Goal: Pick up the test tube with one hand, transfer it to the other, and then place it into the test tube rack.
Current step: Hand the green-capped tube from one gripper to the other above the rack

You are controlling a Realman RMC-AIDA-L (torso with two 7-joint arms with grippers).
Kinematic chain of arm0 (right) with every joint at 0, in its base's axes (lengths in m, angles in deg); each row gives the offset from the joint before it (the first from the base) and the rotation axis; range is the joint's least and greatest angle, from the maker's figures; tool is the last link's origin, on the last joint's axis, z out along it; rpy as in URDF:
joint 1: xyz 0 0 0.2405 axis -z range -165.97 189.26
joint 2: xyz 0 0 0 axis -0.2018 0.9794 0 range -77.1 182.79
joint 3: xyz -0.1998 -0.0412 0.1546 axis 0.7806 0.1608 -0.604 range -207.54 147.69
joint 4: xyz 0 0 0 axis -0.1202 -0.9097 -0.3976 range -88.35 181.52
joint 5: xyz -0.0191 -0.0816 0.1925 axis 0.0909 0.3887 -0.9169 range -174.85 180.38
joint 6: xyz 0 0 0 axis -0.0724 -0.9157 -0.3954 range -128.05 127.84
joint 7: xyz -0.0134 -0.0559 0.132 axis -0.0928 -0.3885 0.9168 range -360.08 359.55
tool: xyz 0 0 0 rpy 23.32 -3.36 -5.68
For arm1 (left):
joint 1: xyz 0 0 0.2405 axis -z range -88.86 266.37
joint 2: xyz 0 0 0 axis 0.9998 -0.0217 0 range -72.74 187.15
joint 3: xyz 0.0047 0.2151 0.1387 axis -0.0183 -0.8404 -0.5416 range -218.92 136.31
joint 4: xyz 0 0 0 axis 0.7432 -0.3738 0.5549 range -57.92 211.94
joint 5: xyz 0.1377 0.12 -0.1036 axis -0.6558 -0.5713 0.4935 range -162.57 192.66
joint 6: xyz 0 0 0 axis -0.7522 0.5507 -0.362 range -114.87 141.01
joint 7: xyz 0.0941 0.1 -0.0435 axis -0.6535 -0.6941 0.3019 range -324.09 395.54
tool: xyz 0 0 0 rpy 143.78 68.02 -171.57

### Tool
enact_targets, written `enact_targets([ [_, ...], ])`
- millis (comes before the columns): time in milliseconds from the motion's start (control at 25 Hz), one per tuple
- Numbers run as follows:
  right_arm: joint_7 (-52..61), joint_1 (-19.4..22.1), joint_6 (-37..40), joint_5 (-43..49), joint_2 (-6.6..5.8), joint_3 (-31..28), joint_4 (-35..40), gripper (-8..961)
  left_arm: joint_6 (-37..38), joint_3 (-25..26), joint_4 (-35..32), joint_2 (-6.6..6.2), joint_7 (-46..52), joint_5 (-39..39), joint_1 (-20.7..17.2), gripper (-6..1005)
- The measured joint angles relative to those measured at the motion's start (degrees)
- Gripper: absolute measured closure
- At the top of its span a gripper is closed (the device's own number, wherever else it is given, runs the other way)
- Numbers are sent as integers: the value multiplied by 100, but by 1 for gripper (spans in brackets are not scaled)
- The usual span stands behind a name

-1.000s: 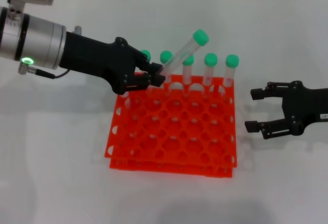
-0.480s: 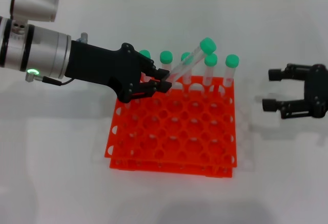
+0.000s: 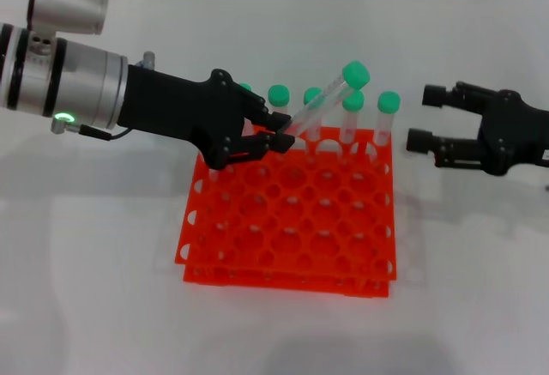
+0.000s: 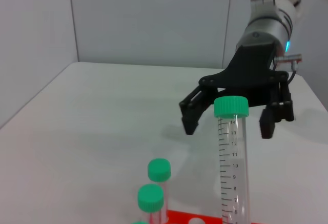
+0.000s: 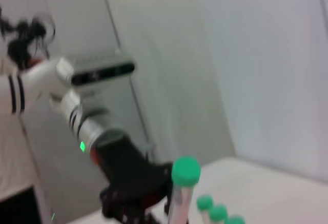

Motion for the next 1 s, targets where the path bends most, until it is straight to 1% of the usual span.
enact_targets([
  [160, -876, -4, -80, -648, 0, -31, -744, 83, -3, 0, -4, 5, -2, 2, 10, 807],
  [280, -1270, -3, -83, -954, 4, -24, -1129, 83, -4, 0, -4, 11, -2, -9, 12, 807],
  [600, -1633, -38, -4, -1189, 49, -47, -1725, 83, -24, 9, -4, 12, -3, -23, 31, 806],
  [760, -2068, -97, 110, -1515, 77, -44, -2243, 83, -77, -3, -4, 32, -5, -40, 50, 806],
  [800, -2254, -124, 134, -1623, 88, -63, -2479, 83, -85, -4, -4, 38, -5, -47, 55, 806],
  [840, -2254, -124, 134, -1623, 88, -63, -2479, 83, -91, -6, -4, 42, -6, -53, 58, 806],
  [1000, -2583, -201, 139, -1805, 90, -82, -2857, 84, -95, -9, -4, 49, -5, -56, 62, 806],
])
